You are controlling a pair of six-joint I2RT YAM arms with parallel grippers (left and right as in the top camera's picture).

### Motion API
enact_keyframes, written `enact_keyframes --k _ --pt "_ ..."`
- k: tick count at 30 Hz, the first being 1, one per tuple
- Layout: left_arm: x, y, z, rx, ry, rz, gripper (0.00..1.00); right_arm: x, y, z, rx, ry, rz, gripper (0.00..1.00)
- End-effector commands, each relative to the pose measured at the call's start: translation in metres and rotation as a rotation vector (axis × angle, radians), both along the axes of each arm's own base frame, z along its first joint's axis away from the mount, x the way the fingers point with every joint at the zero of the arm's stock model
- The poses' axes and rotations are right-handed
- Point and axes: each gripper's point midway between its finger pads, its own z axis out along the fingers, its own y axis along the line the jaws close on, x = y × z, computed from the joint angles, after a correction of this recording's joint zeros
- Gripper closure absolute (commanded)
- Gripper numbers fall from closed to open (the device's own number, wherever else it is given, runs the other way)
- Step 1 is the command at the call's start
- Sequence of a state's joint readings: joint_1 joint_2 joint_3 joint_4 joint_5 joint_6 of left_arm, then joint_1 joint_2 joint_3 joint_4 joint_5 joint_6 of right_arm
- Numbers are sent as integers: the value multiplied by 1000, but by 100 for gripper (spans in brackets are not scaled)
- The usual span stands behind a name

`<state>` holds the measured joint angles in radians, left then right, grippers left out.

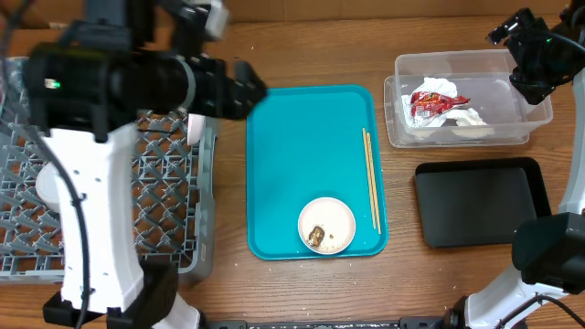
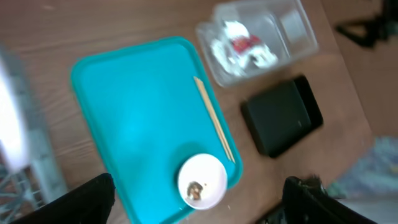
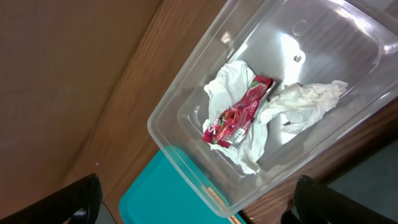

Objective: Sort waste into correct bins and load items into the dishwasher
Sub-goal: 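Release the plate and pull left gripper back from the rack, then reach left gripper to the pink rice bowl and grasp its rim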

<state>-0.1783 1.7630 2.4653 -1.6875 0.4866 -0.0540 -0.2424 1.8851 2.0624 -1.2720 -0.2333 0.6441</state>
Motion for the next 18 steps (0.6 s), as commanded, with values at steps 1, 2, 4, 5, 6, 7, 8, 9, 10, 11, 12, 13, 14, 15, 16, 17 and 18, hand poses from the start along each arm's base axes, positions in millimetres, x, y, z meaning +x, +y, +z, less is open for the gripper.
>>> enact_keyframes --k 1,2,4,5,6,7,8,9,10,11,12,13,14,15,16,17,18 --pt "-21 -34 -11 22 42 -92 12 2 -3 11 -5 -33 -4 0" --pt "-26 -43 -14 27 53 -123 12 2 -2 11 -5 -33 -4 0" --pt "-37 -59 -20 35 73 -178 11 2 -2 11 -5 -33 -4 0" --pt "-42 -67 -23 39 85 -205 11 2 -3 11 -5 -33 -4 0" --pt "-48 -74 -27 44 97 -230 10 2 -3 11 -5 -33 -4 0" --pt "-53 -80 -31 51 110 -254 10 2 -2 11 -5 -33 -4 0" --pt "-57 -85 -34 57 121 -273 10 2 -2 11 -5 -33 -4 0" --pt "-62 -90 -39 71 131 -289 10 2 -2 11 -5 -33 -4 0" --pt "-68 -96 -48 105 144 -312 9 2 -2 11 -5 -33 -4 0" --pt "-70 -99 -53 123 151 -324 10 2 -2 11 -5 -33 -4 0" --pt "-74 -103 -57 135 159 -339 10 2 -3 11 -5 -33 -4 0" --pt "-76 -105 -62 147 164 -350 9 2 -2 11 -5 -33 -4 0" --pt "-78 -108 -65 155 168 -359 9 2 -2 11 -5 -33 -4 0" --pt "-79 -111 -69 161 173 -369 9 2 -2 11 -5 -33 -4 0" --pt "-81 -115 -73 165 178 -380 9 2 -2 11 -5 -33 -4 0" --pt "-83 -118 -77 169 184 -391 8 2 -3 11 -5 -33 -4 0" --pt "-84 -122 -82 173 189 -401 8 2 -2 11 -5 -33 -4 0"
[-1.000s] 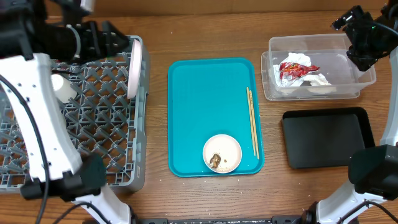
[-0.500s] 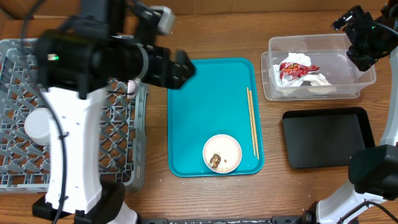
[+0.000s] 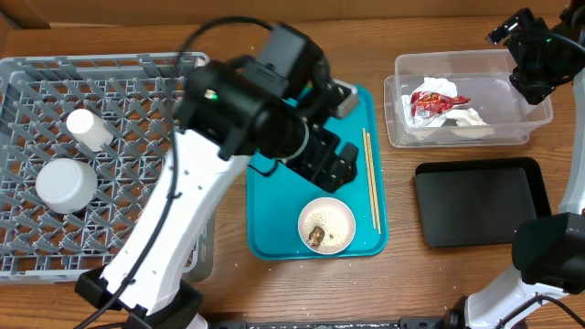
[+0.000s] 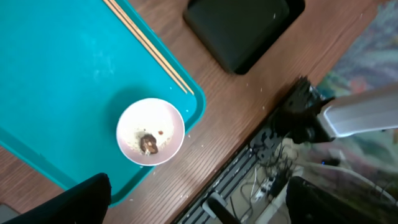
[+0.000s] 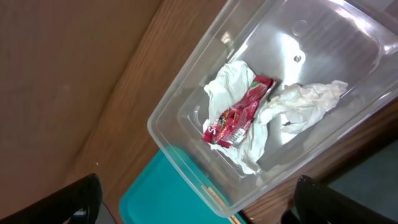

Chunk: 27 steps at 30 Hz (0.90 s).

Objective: Sort waste into correct bins and load items into the dishwasher
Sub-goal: 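Reach left gripper to the pink rice bowl and grasp its rim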

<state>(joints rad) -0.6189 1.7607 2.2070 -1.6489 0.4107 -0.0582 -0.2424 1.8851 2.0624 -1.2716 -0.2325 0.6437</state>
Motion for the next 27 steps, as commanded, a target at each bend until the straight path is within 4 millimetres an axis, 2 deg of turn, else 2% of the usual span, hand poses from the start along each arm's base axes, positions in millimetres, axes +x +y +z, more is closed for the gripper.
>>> enact_keyframes --k 1,6,13,15,16,22,27 --pt "-4 -7 -14 30 10 -10 8 2 -2 11 -4 -33 -4 0" --pt "-5 -16 -33 45 39 -17 7 2 -2 11 -4 -33 -4 0" --pt "3 -24 -55 45 63 20 7 2 -3 11 -4 -33 -4 0" --pt "5 -27 -61 43 69 27 0 2 -2 11 -4 -33 -4 0" --pt "5 -28 -64 38 76 32 0 2 -3 11 -4 -33 -4 0" --pt "-3 -44 -68 -39 170 41 0 2 -2 11 -4 -33 -4 0" --pt "-6 -52 -71 -50 158 -6 0 2 -2 11 -4 -33 -4 0"
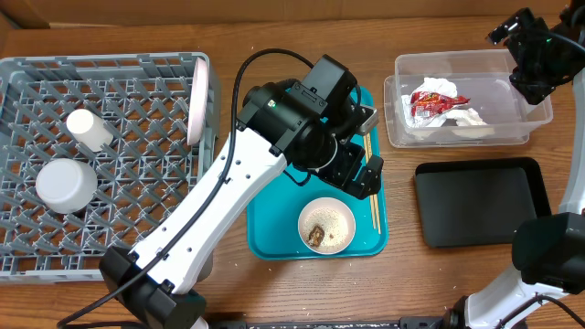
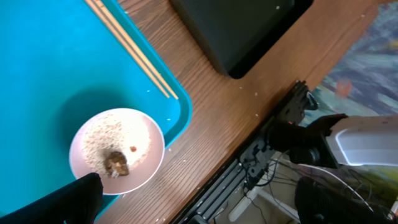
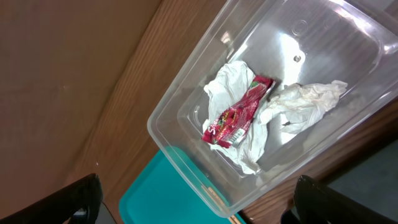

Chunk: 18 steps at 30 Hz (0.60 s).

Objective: Sort waste into correct bins and load items into the dishwasher
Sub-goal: 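Reach left gripper to the pink rice bowl and grasp its rim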

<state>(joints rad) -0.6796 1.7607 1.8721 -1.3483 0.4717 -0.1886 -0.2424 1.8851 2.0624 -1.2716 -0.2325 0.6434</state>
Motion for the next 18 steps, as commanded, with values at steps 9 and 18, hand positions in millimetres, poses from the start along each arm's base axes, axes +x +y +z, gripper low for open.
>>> enact_keyframes --k 9,18 --pt "-36 -38 -9 -26 -23 -208 7 2 -3 11 -4 -33 -5 0" --pt "-34 -51 -49 131 -84 -243 14 2 -2 11 -4 -33 -4 0"
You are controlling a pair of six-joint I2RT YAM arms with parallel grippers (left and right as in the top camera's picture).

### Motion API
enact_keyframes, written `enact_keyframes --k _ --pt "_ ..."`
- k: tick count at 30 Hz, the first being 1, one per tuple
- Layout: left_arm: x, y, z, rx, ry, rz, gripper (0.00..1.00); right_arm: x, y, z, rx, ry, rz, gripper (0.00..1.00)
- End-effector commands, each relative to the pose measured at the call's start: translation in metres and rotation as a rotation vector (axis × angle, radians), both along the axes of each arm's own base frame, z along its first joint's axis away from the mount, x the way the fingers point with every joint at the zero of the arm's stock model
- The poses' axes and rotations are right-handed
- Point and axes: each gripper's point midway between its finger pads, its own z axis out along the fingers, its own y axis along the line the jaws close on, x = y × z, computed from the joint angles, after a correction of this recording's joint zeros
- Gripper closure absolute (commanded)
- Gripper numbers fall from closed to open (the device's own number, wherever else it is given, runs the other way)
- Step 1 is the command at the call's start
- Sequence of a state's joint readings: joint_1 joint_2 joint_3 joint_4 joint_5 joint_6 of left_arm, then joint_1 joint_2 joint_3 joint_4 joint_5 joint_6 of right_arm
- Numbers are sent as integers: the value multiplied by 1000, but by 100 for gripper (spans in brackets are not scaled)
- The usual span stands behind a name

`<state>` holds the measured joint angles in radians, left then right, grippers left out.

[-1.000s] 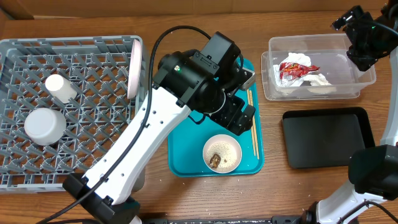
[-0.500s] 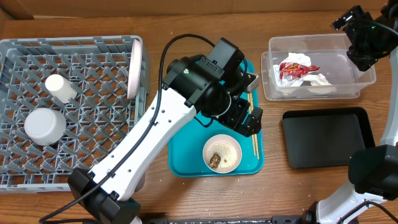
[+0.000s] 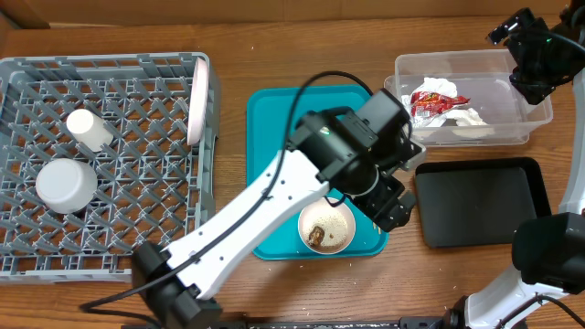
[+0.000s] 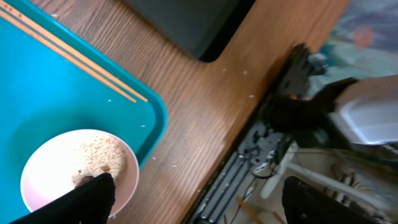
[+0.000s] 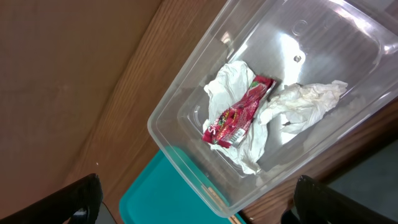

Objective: Sort waste into correct bins and load items into the dishwasher
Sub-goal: 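Reach left gripper to the pink rice bowl and grasp its rim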

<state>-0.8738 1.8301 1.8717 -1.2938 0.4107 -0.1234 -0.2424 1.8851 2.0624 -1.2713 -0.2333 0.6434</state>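
A white bowl (image 3: pixel 324 228) with food scraps sits at the front of the teal tray (image 3: pixel 274 137); it also shows in the left wrist view as the bowl (image 4: pixel 74 174). Two wooden chopsticks (image 4: pixel 68 53) lie along the tray's right side, hidden under the arm from overhead. My left gripper (image 3: pixel 390 206) hangs open over the tray's front right corner, just right of the bowl, with nothing between its fingers (image 4: pixel 93 199). My right gripper (image 3: pixel 533 66) is open above the clear bin (image 3: pixel 539 114), holding nothing.
The clear bin (image 5: pixel 186 137) holds a red wrapper (image 5: pixel 239 112) and crumpled tissues. A black tray (image 3: pixel 480 206) lies at the front right. A grey dish rack (image 3: pixel 110 183) on the left carries two white cups and an upright plate (image 3: pixel 196 100).
My left gripper has moved right and forward, from over the chopsticks to the tray's front right corner beside the bowl. The right arm has not moved.
My left arm was first at the dish rack's right edge. It then stood over the middle of the teal tray, then over the chopsticks, and now at the tray's front right corner. The right gripper stayed open over the clear bin throughout.
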Motion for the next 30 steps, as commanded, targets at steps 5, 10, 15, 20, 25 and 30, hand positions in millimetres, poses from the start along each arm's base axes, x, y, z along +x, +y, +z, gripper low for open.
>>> enact_keyframes --k 5,10,15,20,25,30 --pt "12 2 -51 163 -9 -2 27 2 -3 11 -4 -32 -5 0" --pt "8 7 -73 231 52 -4 28 2 -2 11 -4 -32 -5 0" --pt "0 16 -95 336 161 89 39 2 -2 11 -4 -32 -5 0" --pt "-9 22 -108 414 228 150 40 2 -2 11 -4 -32 -5 0" --pt "-12 21 -126 464 263 181 36 2 -2 11 -4 -32 -5 0" --pt "-10 21 -143 510 289 238 39 2 -2 11 -4 -32 -5 0"
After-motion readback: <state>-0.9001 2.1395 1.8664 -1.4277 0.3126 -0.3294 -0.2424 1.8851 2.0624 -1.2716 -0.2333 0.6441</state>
